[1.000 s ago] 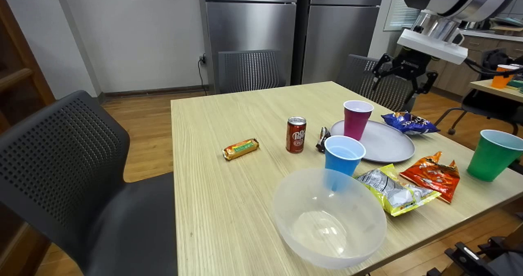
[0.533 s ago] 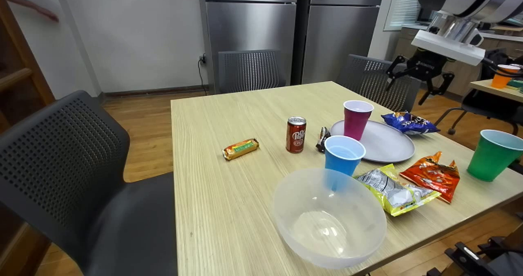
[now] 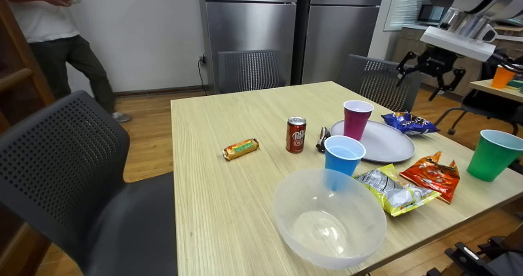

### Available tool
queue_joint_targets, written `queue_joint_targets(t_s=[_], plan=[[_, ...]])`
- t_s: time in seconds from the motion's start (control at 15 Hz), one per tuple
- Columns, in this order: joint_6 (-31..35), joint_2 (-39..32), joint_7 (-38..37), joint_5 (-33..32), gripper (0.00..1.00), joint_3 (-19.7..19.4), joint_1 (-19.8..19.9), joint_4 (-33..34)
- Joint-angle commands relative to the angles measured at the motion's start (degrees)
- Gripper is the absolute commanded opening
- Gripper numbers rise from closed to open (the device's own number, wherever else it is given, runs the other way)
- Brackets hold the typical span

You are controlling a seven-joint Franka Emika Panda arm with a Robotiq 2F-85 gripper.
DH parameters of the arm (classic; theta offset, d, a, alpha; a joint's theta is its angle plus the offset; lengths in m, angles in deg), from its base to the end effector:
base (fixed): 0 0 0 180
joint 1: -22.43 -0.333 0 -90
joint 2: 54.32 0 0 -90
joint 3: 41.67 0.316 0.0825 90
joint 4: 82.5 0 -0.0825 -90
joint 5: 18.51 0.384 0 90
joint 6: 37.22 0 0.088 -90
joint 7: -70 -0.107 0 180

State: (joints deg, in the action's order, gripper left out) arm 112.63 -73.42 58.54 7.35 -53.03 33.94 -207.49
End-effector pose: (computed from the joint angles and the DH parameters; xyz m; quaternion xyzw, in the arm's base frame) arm 0.5221 -0.2302 0.2473 -0.8809 0.4608 -0.0662 0.0852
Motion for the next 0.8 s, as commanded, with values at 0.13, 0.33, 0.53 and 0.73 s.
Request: queue_joint_targets(t_s=[0.13, 0.33, 0.53, 0.73], plan=[[0.0, -0.1, -0.6, -0.6, 1.0, 0.9, 1.0, 0.5], [0.0, -0.4, -0.6, -0.6, 1.0, 0.9, 1.0, 0.5], [0.0, -0.4, -0.6, -0.6, 1.0, 1.0, 1.0, 0.5], [-0.1, -1.0, -1.3, -2.4, 1.0, 0.2, 0.6, 1.1]])
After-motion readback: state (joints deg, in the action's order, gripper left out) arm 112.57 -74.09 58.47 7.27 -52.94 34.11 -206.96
